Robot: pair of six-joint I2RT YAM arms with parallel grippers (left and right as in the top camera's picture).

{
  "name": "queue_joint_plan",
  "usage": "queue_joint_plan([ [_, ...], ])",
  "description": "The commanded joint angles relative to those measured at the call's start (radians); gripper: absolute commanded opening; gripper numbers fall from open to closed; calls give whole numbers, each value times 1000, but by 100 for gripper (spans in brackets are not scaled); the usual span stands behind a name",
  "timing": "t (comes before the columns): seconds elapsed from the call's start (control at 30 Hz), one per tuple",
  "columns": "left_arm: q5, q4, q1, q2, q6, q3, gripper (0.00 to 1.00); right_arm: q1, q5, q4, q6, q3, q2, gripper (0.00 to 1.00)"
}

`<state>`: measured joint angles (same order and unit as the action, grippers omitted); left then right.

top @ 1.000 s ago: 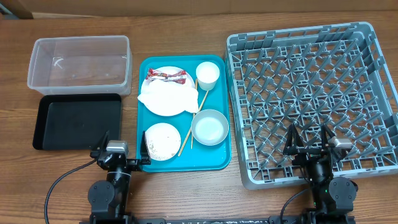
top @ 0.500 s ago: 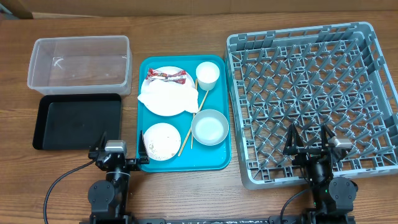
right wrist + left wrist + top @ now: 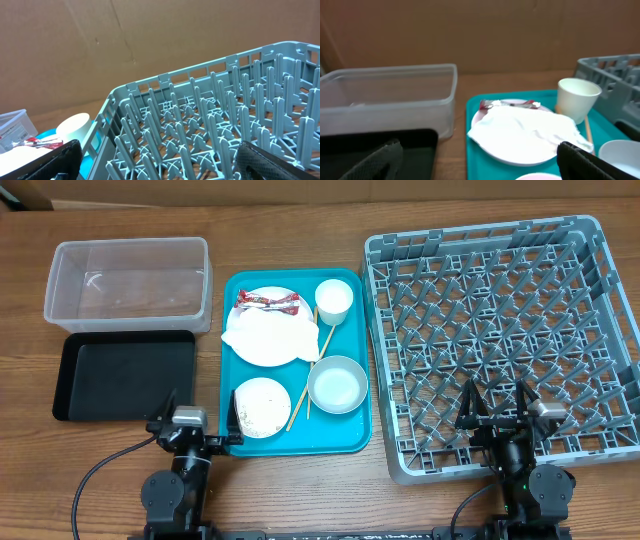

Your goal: Sort waste into correct bins and load items into the dishwasher

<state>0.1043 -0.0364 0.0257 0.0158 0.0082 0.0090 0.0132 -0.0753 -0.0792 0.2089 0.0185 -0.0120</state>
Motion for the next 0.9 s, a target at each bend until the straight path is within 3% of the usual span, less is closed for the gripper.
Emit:
queue_joint_plan([
  [0.0,53,37,-7,-10,-41,-3,100,5,-18,7,3,-10,8,100],
  [0.1,54,43,-7,-10,-93,16,100,5,-53,8,3,-6,8,100],
  [0.4,79,24,-7,72,-94,166,100,5,-76,-43,-13,100,7,100],
  [0.67,150,17,-7,398,-51,407,100,5,-71,-191,-59,278,-30,100],
  [0.87,222,-74,-7,666,-44,657,100,5,-64,-270,-61,436,-131,100],
])
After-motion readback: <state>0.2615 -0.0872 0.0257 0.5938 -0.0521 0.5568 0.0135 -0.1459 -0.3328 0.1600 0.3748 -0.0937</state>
